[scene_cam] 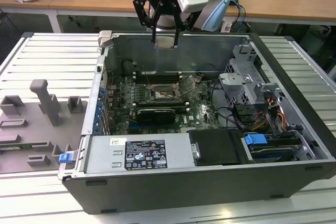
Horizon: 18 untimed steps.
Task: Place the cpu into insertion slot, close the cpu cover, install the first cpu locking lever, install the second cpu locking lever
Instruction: 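Place the cpu into insertion slot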
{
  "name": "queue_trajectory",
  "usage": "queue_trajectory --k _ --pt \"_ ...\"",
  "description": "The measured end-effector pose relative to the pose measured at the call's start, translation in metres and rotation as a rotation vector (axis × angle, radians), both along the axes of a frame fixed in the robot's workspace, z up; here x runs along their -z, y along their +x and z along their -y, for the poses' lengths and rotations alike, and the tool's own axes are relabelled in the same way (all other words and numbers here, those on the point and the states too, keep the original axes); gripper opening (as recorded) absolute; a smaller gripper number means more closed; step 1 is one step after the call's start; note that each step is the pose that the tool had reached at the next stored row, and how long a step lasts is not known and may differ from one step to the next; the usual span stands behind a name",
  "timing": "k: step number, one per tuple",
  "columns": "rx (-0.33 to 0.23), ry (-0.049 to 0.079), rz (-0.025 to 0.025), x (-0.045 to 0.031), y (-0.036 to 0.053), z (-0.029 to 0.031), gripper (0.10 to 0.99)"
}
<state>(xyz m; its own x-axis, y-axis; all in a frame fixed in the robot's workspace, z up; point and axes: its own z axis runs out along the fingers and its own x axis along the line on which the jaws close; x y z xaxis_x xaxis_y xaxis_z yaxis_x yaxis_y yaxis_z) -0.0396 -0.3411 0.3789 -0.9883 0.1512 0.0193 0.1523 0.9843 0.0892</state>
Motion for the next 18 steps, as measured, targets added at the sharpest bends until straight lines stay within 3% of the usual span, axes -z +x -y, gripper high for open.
queue_trajectory --k 4,18 --pt "0.054 0.000 0.0000 0.0002 0.0000 0.0000 0.533" --pt "0.146 0.000 0.0000 0.0004 0.0000 0.0000 0.533"
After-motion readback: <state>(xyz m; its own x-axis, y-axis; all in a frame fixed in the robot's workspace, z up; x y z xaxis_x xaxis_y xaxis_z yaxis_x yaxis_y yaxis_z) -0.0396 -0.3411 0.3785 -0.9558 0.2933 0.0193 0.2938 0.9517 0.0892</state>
